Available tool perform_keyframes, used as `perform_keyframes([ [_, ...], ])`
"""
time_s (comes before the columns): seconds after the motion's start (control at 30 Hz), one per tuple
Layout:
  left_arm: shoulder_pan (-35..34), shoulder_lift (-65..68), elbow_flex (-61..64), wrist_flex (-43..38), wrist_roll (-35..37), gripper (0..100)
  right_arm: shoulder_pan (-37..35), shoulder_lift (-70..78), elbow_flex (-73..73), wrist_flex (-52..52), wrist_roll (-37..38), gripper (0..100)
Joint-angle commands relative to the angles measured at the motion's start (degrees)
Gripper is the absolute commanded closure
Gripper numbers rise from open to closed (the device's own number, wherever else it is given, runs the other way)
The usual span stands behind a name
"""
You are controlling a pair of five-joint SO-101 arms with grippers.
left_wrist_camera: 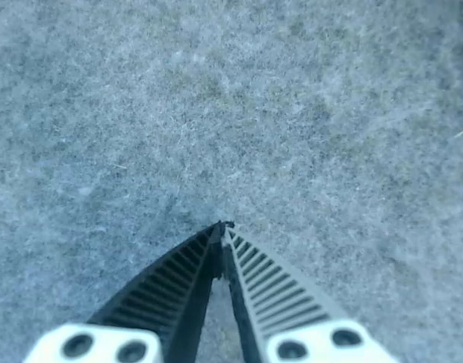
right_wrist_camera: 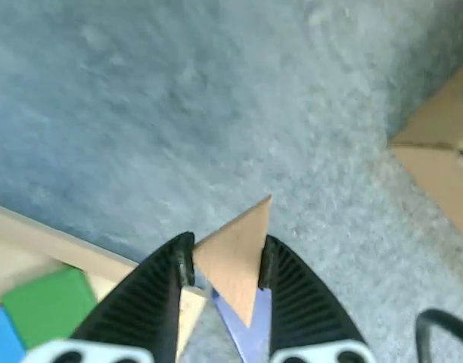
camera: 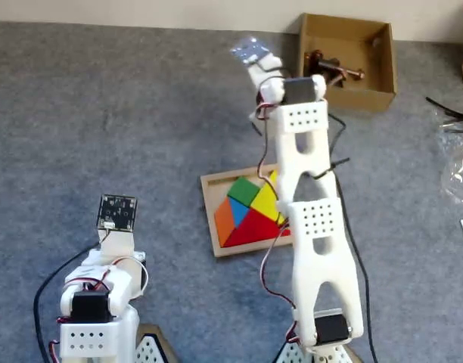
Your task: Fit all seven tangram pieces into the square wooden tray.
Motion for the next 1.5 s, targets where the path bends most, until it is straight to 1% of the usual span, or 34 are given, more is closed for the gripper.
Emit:
perform_keyframes([
  [0.0, -0.7, -0.7, 1.3, 0.3, 0.3, 99, -2.4, -6.1, -9.3, 0.8, -1.4, 99.3],
  [0.1, -0.7, -0.7, 1.3, 0.3, 0.3, 99, -3.2, -7.7, -4.9, 0.8, -2.2, 99.3],
  [0.2, -0.7, -0.7, 1.3, 0.3, 0.3, 99, -3.6, -12.0, 3.6, 0.8, -3.3, 99.3],
  [0.4, -0.7, -0.7, 1.3, 0.3, 0.3, 99, -3.3, -22.5, 19.4, 0.7, -2.5, 99.3],
  [0.53, -0.7, -0.7, 1.3, 0.3, 0.3, 99, -3.7, -27.6, 31.6, 0.6, 7.1, 99.2],
  [0.7, -0.7, -0.7, 1.3, 0.3, 0.3, 99, -3.9, -30.0, 41.9, 0.4, 16.4, 99.2],
  [0.8, -0.7, -0.7, 1.3, 0.3, 0.3, 99, -3.9, -30.0, 45.1, 0.3, 22.4, 99.2],
  [0.9, -0.7, -0.7, 1.3, 0.3, 0.3, 99, -3.9, -30.0, 47.1, -2.1, 25.4, 99.2],
  [1.17, -0.7, -0.7, 1.3, 0.3, 0.3, 99, -4.2, -30.0, 55.9, -11.4, 25.8, 99.2],
  [1.4, -0.7, -0.7, 1.3, 0.3, 0.3, 99, -4.3, -30.0, 56.1, -11.8, 25.8, 99.2],
  [1.47, -0.7, -0.7, 1.3, 0.3, 0.3, 99, -4.3, -30.0, 56.3, -11.8, 27.5, 99.2],
])
